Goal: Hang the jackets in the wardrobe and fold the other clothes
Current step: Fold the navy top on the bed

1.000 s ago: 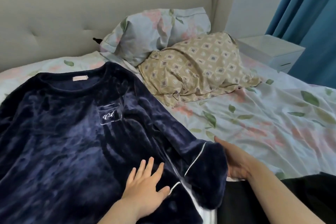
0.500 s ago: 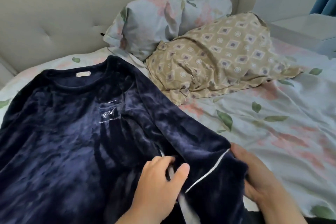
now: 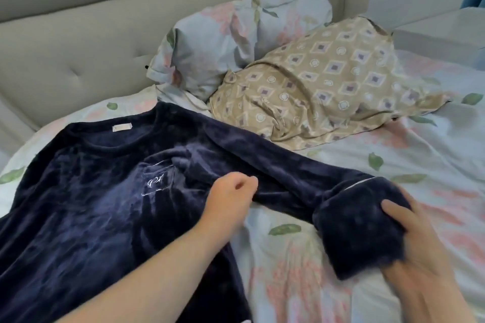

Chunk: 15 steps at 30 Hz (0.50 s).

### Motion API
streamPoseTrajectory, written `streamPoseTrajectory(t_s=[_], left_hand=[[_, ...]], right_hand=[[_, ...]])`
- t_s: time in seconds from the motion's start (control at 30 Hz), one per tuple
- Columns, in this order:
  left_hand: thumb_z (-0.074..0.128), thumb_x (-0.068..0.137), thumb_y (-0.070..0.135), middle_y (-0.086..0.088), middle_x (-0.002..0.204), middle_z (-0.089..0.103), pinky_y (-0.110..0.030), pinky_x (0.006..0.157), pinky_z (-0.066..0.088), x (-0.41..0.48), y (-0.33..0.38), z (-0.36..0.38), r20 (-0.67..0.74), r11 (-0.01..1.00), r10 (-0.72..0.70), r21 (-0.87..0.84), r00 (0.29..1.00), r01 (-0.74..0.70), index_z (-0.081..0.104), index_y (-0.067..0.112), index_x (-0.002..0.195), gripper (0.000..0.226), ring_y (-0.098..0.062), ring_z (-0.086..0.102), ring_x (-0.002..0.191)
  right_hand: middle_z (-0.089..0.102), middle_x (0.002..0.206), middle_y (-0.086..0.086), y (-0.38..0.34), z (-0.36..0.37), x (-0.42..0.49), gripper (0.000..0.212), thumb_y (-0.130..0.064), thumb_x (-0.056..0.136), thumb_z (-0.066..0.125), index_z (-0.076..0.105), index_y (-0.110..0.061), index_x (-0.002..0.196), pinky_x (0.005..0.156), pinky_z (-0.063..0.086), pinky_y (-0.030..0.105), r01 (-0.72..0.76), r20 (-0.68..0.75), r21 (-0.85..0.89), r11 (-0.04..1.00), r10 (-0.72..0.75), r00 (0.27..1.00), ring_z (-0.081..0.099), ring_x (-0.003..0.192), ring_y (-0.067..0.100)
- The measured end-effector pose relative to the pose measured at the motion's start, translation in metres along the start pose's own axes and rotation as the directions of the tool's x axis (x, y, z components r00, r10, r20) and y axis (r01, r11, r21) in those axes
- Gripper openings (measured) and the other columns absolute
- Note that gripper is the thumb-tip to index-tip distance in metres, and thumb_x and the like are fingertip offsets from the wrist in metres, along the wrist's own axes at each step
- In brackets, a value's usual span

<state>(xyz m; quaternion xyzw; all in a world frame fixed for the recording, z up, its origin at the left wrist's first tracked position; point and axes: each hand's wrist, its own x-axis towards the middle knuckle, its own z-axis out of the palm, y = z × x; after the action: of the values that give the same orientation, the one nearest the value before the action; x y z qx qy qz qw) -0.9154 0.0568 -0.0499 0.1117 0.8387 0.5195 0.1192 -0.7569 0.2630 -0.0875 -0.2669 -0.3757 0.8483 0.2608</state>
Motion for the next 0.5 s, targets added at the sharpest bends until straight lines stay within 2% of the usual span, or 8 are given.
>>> streamPoseTrajectory(t_s=[0.1,0.13,0.2,0.27,0.3,0.37,0.43,0.5], left_hand=[[0.052,0.098,0.025,0.013,0.100,0.058,-0.018,0.071,0.042,0.053,0.003,-0.024,-0.057,0.904,0.250,0.372,0.967,-0.212,0.061,0.026,0.097,0.010,0.001,0.054,0.076],[0.052,0.099,0.022,0.011,0.121,0.055,-0.019,0.080,0.043,0.070,0.005,-0.026,0.001,0.843,0.289,0.474,0.957,-0.255,0.059,0.029,0.116,0.020,-0.001,0.056,0.089],[0.055,0.098,0.017,0.010,0.156,0.031,-0.026,0.100,0.042,0.102,0.005,-0.024,0.224,0.694,0.267,0.630,0.937,-0.348,0.039,0.032,0.146,0.053,-0.014,0.054,0.119],[0.059,0.096,0.021,0.014,0.164,0.009,-0.026,0.108,0.033,0.125,0.006,-0.013,0.414,0.541,0.160,0.723,0.896,-0.431,0.020,0.040,0.155,0.074,-0.017,0.036,0.142],[0.059,0.096,0.024,0.012,0.165,0.008,-0.027,0.108,0.032,0.135,0.006,-0.008,0.456,0.489,0.126,0.744,0.881,-0.455,0.020,0.040,0.155,0.073,-0.017,0.031,0.145],[0.054,0.099,0.025,0.006,0.158,0.027,-0.031,0.107,0.035,0.147,0.008,0.000,0.445,0.470,0.145,0.755,0.884,-0.458,0.044,0.034,0.146,0.049,-0.021,0.038,0.139],[0.048,0.100,0.023,0.001,0.130,0.049,-0.036,0.098,0.044,0.154,0.011,0.007,0.369,0.523,0.237,0.731,0.899,-0.438,0.065,0.024,0.120,0.026,-0.025,0.053,0.119],[0.046,0.099,0.025,-0.001,0.106,0.055,-0.039,0.082,0.048,0.160,0.018,0.013,0.280,0.573,0.291,0.715,0.915,-0.401,0.065,0.019,0.095,0.020,-0.026,0.057,0.098]], right_hand=[[0.059,0.123,0.013,0.003,0.005,0.000,0.056,0.007,0.088,0.048,0.050,-0.016,0.139,0.064,0.060,0.029,0.056,-0.136,0.063,0.996,-0.047,0.990,0.062,0.103,0.028],[0.060,0.121,0.008,0.003,0.002,0.001,0.056,0.006,0.089,0.050,0.052,-0.024,0.137,0.059,0.059,0.027,0.099,-0.215,0.055,0.994,-0.085,0.973,0.065,0.097,0.022],[0.060,0.121,0.006,0.005,-0.002,0.003,0.052,0.003,0.090,0.054,0.060,-0.038,0.121,0.059,0.059,0.027,0.209,-0.325,0.025,0.978,-0.190,0.927,0.069,0.089,0.015],[0.057,0.132,0.012,0.006,-0.005,0.004,0.054,0.006,0.084,0.048,0.067,-0.041,0.103,0.077,0.060,0.031,0.321,-0.354,-0.010,0.947,-0.304,0.885,0.066,0.100,0.019],[0.056,0.136,0.011,0.006,-0.007,0.005,0.060,0.009,0.075,0.042,0.070,-0.039,0.098,0.091,0.056,0.035,0.351,-0.340,-0.059,0.935,-0.349,0.873,0.062,0.110,0.022],[0.055,0.140,-0.012,0.004,-0.014,0.006,0.074,0.014,0.063,0.036,0.075,-0.041,0.092,0.110,0.041,0.038,0.335,-0.238,-0.328,0.883,-0.420,0.876,0.051,0.129,0.009],[0.037,0.145,-0.034,0.000,-0.022,0.007,0.089,0.020,0.067,0.038,0.070,-0.058,0.097,0.113,0.024,0.021,0.289,0.018,-0.732,0.617,-0.407,0.913,0.033,0.133,-0.014],[0.010,0.154,-0.030,-0.002,-0.035,0.008,0.094,0.021,0.073,0.042,0.051,-0.060,0.119,0.113,0.012,0.016,0.321,0.269,-0.922,0.215,-0.242,0.932,0.015,0.139,-0.011]])
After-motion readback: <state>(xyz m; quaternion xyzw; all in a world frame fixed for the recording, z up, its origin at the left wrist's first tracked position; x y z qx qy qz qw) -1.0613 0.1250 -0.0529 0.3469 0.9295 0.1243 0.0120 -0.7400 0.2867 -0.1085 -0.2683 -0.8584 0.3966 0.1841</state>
